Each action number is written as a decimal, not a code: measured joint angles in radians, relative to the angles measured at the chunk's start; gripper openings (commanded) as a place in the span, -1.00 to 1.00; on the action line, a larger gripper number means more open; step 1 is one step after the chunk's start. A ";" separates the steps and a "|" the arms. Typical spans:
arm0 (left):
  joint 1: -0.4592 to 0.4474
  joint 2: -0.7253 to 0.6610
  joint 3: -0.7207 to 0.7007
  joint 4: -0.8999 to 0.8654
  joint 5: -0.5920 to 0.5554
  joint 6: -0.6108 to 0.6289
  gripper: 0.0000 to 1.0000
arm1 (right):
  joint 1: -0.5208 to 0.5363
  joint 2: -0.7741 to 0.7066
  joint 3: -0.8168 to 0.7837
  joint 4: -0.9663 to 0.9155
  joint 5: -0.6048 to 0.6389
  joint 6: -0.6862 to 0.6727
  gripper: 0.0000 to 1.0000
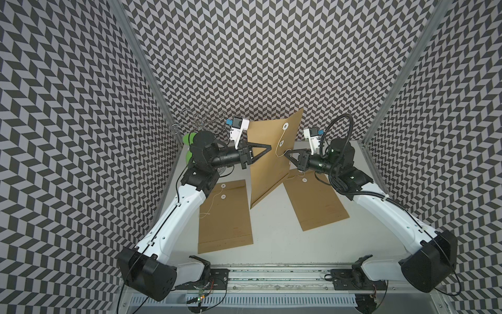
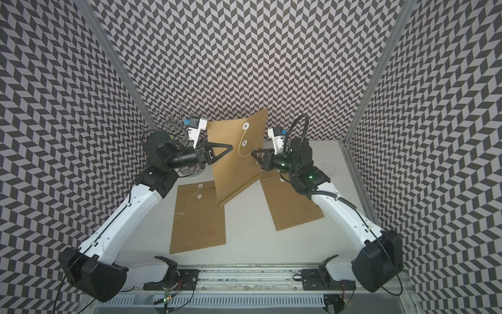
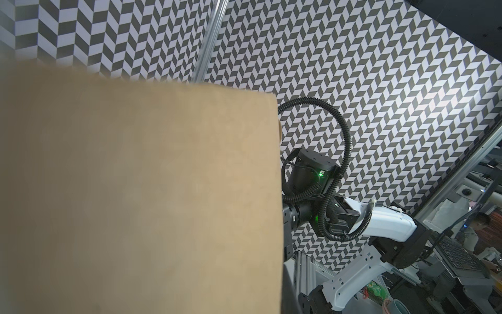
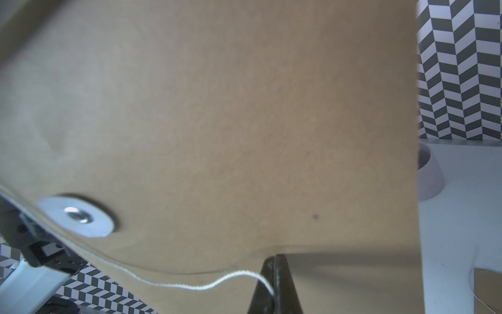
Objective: Close the mouth of the file bag
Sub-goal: Close the file bag.
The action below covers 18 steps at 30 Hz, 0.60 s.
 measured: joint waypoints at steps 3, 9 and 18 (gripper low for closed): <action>-0.003 0.000 0.000 0.018 0.021 -0.007 -1.00 | -0.005 0.000 0.000 0.000 0.000 0.000 -1.00; -0.008 0.000 0.000 0.034 0.047 -0.011 -1.00 | -0.032 0.000 0.000 0.000 0.000 0.000 -1.00; -0.008 -0.010 0.000 0.040 0.072 -0.013 -1.00 | -0.061 0.000 0.000 0.000 0.000 0.000 -1.00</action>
